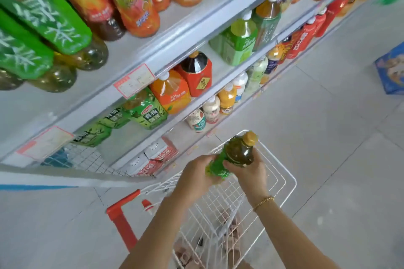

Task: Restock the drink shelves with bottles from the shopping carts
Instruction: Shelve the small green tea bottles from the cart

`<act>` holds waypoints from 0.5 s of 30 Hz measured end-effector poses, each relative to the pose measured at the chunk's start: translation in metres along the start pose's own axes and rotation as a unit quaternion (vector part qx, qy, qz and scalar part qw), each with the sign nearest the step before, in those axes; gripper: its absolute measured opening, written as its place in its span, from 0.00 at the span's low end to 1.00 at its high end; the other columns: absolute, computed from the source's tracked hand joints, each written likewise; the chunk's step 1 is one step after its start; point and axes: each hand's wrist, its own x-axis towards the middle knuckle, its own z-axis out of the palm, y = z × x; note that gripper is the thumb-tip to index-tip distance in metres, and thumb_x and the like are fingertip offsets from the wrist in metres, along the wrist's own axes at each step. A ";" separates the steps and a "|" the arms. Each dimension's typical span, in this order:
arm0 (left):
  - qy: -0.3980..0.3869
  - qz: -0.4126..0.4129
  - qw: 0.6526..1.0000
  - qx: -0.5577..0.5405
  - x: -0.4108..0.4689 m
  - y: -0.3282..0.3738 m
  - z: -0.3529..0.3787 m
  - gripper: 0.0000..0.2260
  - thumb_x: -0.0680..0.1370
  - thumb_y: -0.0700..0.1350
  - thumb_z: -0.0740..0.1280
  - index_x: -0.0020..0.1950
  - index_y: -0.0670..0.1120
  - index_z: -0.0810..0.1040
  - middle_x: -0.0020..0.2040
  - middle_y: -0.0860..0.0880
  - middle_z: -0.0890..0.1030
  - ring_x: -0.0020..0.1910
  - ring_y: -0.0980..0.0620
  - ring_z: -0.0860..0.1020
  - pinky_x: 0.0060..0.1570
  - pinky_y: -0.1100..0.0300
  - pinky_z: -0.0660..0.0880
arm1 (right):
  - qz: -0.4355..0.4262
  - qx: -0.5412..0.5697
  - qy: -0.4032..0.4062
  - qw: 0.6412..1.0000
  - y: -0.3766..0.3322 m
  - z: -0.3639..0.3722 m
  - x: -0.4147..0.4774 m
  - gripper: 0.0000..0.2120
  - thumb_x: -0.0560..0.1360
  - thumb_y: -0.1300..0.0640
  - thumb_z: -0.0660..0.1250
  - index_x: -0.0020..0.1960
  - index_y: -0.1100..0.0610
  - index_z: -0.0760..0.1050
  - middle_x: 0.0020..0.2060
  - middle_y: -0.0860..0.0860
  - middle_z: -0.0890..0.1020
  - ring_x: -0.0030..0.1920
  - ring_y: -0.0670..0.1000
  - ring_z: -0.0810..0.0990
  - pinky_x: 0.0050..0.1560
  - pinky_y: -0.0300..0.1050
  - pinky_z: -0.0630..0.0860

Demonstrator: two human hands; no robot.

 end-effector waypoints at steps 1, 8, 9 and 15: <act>0.052 0.012 0.998 -0.031 -0.008 0.006 -0.005 0.24 0.67 0.46 0.77 0.62 0.48 0.77 0.57 0.51 0.81 0.56 0.53 0.79 0.59 0.55 0.74 | -0.043 -0.022 -0.033 0.998 -0.023 -0.004 -0.003 0.23 0.60 0.61 0.79 0.49 0.47 0.72 0.40 0.42 0.80 0.41 0.39 0.79 0.40 0.31 0.73; 0.361 0.080 0.920 -0.129 -0.066 0.071 -0.056 0.25 0.65 0.58 0.74 0.57 0.48 0.76 0.51 0.53 0.79 0.50 0.57 0.78 0.49 0.61 0.77 | -0.223 -0.087 -0.146 0.960 -0.152 -0.011 -0.044 0.28 0.57 0.53 0.81 0.53 0.47 0.74 0.43 0.41 0.82 0.44 0.40 0.81 0.45 0.37 0.79; 0.390 0.083 0.909 -0.119 -0.073 0.080 -0.066 0.26 0.65 0.56 0.75 0.58 0.47 0.76 0.52 0.53 0.79 0.51 0.58 0.77 0.50 0.63 0.76 | -0.250 -0.086 -0.157 0.952 -0.166 -0.009 -0.052 0.29 0.56 0.53 0.81 0.53 0.47 0.73 0.43 0.41 0.82 0.45 0.40 0.81 0.45 0.38 0.79; 0.479 0.083 0.869 -0.094 -0.113 0.095 -0.125 0.29 0.64 0.40 0.78 0.63 0.44 0.74 0.53 0.55 0.77 0.51 0.64 0.73 0.51 0.73 0.71 | -0.364 -0.092 -0.232 0.897 -0.219 0.021 -0.091 0.30 0.56 0.51 0.81 0.53 0.47 0.72 0.44 0.41 0.80 0.47 0.44 0.81 0.49 0.43 0.80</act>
